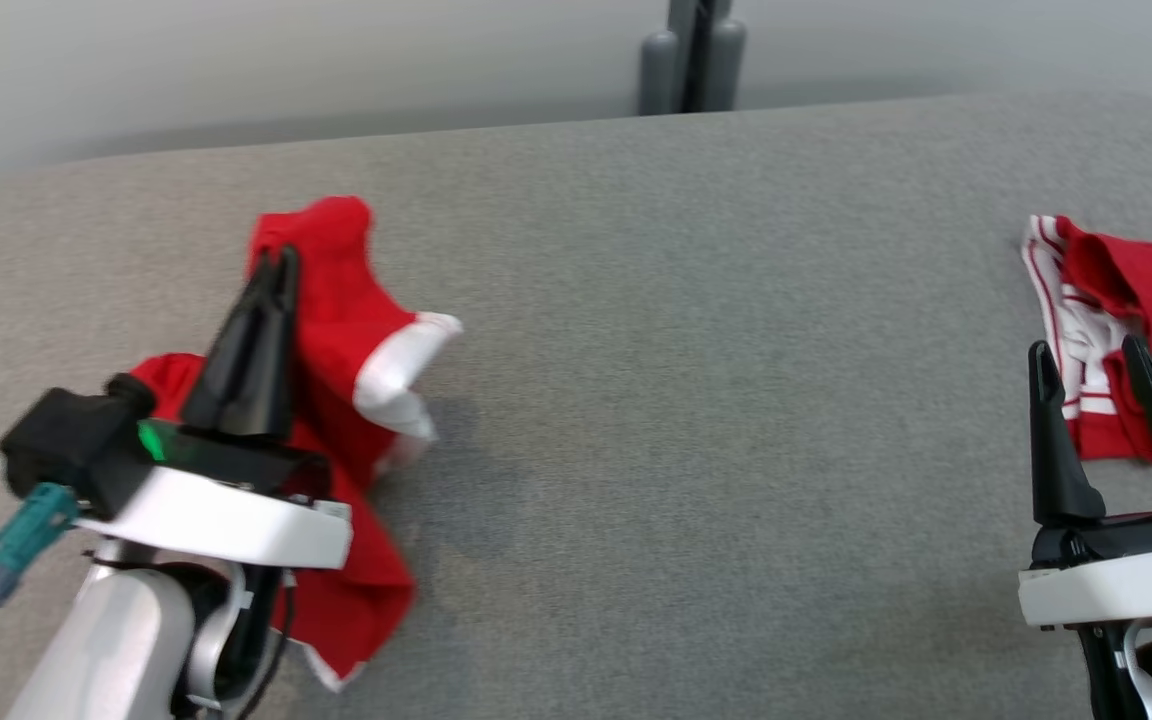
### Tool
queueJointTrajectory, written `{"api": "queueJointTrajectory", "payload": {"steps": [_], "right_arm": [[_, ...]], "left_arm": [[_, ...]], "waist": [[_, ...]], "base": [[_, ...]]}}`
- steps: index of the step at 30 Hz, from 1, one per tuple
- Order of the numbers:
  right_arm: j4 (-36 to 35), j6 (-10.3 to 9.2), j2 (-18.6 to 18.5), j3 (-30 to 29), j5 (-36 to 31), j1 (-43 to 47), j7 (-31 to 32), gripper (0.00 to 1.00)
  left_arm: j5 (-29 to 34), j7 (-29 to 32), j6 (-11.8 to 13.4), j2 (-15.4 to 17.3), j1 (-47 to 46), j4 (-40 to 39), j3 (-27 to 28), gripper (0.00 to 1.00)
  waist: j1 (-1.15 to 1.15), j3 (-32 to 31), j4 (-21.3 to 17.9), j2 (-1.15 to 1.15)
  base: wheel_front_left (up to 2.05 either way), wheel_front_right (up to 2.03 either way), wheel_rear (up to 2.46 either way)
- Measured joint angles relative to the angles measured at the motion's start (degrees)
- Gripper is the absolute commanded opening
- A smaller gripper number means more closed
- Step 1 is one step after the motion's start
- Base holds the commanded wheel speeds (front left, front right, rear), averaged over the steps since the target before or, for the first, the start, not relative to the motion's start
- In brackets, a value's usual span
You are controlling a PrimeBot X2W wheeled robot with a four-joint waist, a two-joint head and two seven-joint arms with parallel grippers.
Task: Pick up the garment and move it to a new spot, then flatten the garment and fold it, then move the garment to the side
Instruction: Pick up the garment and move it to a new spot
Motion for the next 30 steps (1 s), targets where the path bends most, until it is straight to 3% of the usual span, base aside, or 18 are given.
{"api": "queueJointTrajectory", "payload": {"steps": [6,12,20,26,27,28,29,30], "right_arm": [[1.5,0.00,0.1,2.1,1.8,-2.4,-1.9,1.00],[4.2,0.00,0.1,5.6,4.0,-4.8,-4.5,1.00],[8.1,0.00,0.1,9.0,7.5,-6.3,-7.7,1.00],[10.1,0.00,0.2,9.5,8.2,-7.0,-9.1,1.00],[10.4,0.00,0.2,9.3,8.2,-7.1,-9.5,1.00],[10.6,0.00,0.1,9.1,8.2,-7.1,-9.5,1.00],[10.8,0.00,0.2,8.9,8.1,-7.2,-9.5,1.00],[10.9,0.00,0.2,8.8,8.0,-7.2,-9.6,1.00]], "left_arm": [[1.2,4.1,-2.3,-2.3,-4.9,-1.2,-6.3,0.00],[2.0,5.7,-5.2,-5.7,-13.3,5.1,-10.4,0.00],[2.1,5.0,-8.2,-8.2,-22.0,23.3,-11.6,0.00],[1.6,1.3,-11.2,-9.5,-25.6,35.9,-12.0,0.00],[1.6,0.5,-11.7,-9.8,-26.0,37.1,-12.1,0.22],[1.3,0.1,-12.2,-10.2,-26.3,38.1,-12.4,0.81],[1.2,-0.4,-12.7,-10.6,-26.4,38.8,-12.8,1.00],[1.3,-1.5,-13.0,-10.8,-26.5,39.1,-13.3,1.00]], "waist": [[0.00,2.3,-5.6,0.00],[0.00,4.8,-12.8,0.00],[0.00,8.7,-22.6,0.00],[0.00,12.3,-26.4,0.00],[0.00,12.6,-26.6,0.00],[0.00,12.8,-26.6,0.00],[0.00,12.9,-26.3,0.00],[0.00,12.9,-25.9,0.00]], "base": [[0.00,0.00,0.00],[0.00,0.00,0.00],[0.00,0.00,0.00],[0.00,0.00,0.00],[0.00,0.00,0.00],[0.00,0.00,0.00],[0.00,0.00,0.00],[0.00,0.00,0.00]]}}
